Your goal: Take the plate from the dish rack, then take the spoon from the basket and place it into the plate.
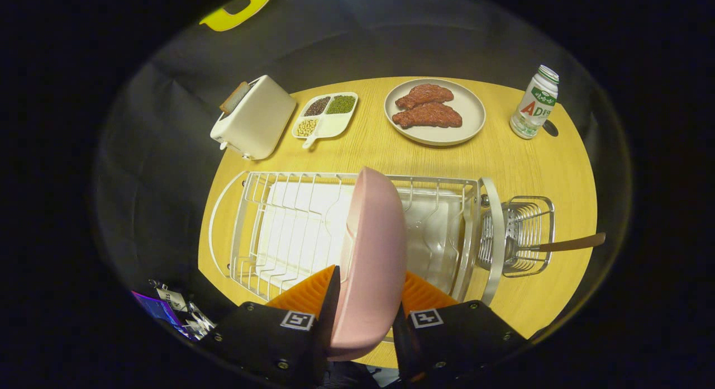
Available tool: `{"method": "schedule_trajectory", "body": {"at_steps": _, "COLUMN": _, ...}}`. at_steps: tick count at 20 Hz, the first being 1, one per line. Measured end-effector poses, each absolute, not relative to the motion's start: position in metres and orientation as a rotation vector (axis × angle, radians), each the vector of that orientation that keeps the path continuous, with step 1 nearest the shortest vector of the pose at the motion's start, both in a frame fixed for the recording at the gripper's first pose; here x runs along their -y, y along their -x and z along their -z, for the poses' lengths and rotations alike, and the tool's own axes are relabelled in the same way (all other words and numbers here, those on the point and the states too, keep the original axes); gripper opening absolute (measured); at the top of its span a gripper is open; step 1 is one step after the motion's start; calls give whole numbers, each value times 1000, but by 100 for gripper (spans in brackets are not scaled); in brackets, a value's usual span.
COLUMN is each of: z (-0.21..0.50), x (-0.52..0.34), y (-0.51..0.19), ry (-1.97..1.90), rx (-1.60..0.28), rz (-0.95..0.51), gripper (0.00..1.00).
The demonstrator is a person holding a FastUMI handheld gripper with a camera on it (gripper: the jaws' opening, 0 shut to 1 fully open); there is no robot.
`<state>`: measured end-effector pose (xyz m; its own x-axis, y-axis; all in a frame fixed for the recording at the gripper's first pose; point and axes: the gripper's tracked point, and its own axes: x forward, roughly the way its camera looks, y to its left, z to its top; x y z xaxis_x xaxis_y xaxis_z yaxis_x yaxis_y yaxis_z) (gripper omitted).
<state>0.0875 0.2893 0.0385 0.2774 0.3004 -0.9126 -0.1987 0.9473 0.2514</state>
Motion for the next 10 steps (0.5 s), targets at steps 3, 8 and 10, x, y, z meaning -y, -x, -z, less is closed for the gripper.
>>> {"method": "schedule_trajectory", "body": {"at_steps": 3, "z": -41, "x": -290, "y": -87, "ry": -78, "rx": -1250, "rz": -333, "gripper": 42}}
{"method": "schedule_trajectory", "body": {"at_steps": 8, "z": -40, "x": -278, "y": -84, "ry": 39, "rx": -1283, "rz": -325, "gripper": 42}}
{"method": "schedule_trajectory", "body": {"at_steps": 10, "z": -42, "x": -275, "y": -86, "ry": 97, "rx": -1287, "rz": -319, "gripper": 42}}
